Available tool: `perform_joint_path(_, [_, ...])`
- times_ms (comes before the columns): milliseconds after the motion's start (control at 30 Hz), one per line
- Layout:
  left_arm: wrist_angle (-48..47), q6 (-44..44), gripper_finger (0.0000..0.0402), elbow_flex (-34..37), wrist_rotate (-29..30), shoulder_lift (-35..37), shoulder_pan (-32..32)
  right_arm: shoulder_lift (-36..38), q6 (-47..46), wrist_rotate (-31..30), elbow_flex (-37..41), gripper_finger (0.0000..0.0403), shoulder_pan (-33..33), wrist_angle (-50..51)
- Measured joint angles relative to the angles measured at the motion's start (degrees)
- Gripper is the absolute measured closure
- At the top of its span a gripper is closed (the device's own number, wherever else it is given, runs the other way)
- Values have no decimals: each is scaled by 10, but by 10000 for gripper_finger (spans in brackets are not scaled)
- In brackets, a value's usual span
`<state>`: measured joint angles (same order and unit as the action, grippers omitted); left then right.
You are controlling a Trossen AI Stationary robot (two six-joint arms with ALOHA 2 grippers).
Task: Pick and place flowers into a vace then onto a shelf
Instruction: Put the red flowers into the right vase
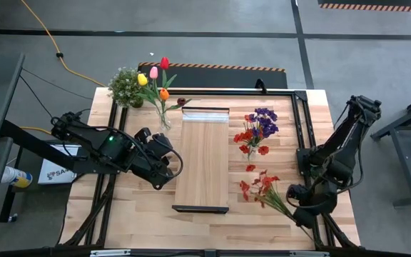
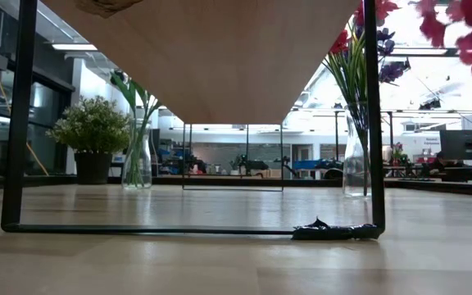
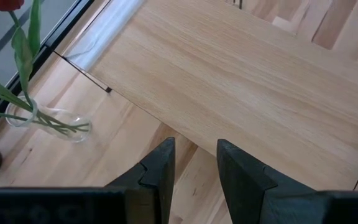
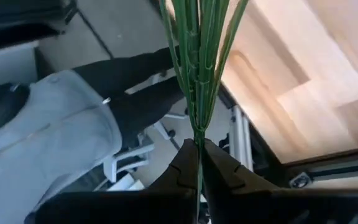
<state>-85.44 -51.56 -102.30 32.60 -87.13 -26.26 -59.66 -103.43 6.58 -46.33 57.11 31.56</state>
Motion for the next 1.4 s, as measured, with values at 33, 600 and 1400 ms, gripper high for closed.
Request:
perform_joint_path(33, [0,-2,250,0,0,0,0,0,6,0,0,402,4,-8])
perform_joint_path(600, [1,-32,250,0,0,0,0,0,197,-187,0,402,34,-224])
perform_joint_path(1400, [1,-44,250,0,-1,0,0,63,763,-555,0,403,51,-460])
